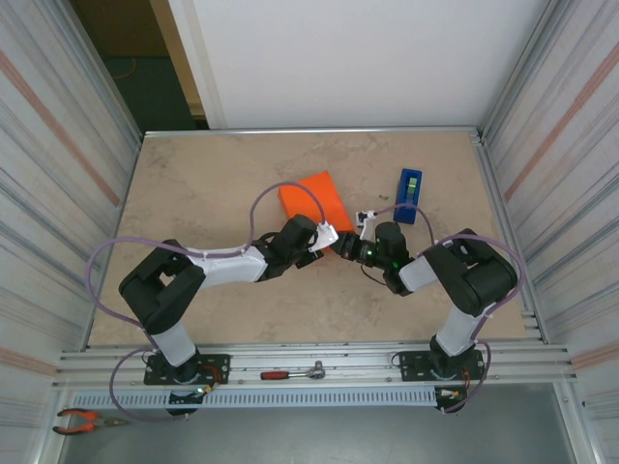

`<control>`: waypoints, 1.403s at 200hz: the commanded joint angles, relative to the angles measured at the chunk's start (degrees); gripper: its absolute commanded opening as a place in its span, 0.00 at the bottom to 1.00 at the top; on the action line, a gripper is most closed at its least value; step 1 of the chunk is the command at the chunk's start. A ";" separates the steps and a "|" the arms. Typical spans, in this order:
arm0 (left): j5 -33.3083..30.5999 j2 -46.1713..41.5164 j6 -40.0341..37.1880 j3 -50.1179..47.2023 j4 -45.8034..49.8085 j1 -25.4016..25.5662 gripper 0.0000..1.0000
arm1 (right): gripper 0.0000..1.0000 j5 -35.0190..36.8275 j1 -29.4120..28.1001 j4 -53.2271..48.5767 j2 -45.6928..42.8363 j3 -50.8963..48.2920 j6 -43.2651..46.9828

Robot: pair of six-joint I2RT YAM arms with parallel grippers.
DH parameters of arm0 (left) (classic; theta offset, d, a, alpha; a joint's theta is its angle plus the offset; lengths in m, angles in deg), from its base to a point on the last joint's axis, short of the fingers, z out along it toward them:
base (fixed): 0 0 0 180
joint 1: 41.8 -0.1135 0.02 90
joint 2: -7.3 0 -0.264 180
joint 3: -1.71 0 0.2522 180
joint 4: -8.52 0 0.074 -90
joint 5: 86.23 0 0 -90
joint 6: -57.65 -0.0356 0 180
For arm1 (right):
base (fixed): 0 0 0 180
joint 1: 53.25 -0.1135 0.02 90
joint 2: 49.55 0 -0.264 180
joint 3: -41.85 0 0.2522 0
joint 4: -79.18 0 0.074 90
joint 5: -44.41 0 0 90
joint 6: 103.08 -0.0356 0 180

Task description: Wrap the gift box in paper

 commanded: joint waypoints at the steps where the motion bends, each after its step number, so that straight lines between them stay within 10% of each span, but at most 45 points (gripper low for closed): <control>1: 1.83 2.65 -0.11 -0.36 4.19 0.32 0.58 | 0.11 0.08 0.86 -0.02 -2.33 -0.75 -0.39; 280: 1.93 2.83 0.02 -0.15 4.55 0.29 0.54 | 0.23 -0.63 1.13 -3.02 -4.65 -1.68 0.16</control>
